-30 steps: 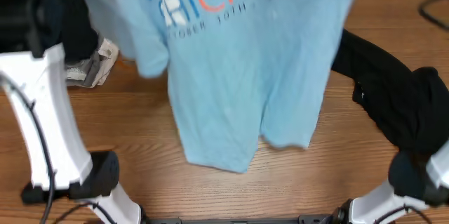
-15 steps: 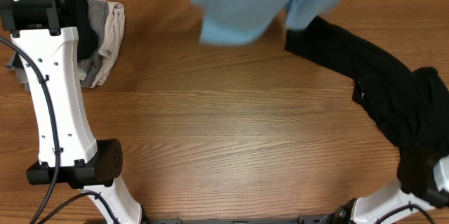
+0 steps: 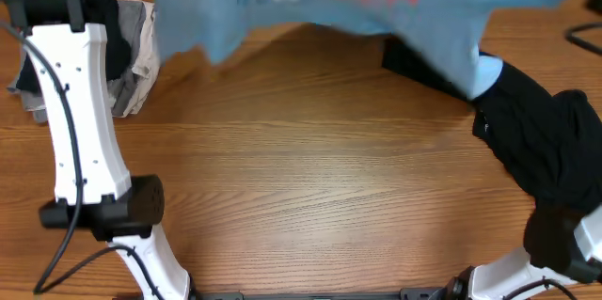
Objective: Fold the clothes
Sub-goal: 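Lift the T-shirt with both grippers and shake it out, then lay the T-shirt flat on the table center and release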
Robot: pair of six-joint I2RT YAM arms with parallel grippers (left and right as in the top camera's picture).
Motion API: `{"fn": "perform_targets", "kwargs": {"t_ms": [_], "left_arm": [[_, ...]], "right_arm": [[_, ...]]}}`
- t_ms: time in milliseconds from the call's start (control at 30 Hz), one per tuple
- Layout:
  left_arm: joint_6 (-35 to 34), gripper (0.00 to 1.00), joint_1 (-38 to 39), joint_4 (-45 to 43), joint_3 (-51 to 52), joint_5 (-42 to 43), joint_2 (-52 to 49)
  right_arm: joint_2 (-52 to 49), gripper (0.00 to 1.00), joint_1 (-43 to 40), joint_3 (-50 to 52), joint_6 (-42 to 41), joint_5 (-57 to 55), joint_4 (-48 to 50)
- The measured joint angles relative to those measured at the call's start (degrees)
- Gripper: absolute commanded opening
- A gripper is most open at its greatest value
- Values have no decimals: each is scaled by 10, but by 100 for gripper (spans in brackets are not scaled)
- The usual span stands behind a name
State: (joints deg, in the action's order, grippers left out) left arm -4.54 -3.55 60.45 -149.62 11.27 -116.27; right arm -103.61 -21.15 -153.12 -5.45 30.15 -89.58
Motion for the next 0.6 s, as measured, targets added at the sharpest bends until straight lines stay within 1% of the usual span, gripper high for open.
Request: {"fn": "perform_targets", "kwargs": {"t_ms": [100, 267, 400, 600], "left_arm": [[9, 4, -6, 53, 0, -19, -33], [27, 4, -9, 110, 0, -47, -82], [42, 4, -12, 130, 0, -64, -110], [56, 4, -12, 139, 0, -86, -123]], "right_arm": [[-11, 4, 51, 51, 12, -17, -18], [-13, 4, 135, 97, 19, -49, -39], [-13, 4, 211, 143, 23, -72, -47], [-13, 4, 338, 258, 23, -92, -40]]}}
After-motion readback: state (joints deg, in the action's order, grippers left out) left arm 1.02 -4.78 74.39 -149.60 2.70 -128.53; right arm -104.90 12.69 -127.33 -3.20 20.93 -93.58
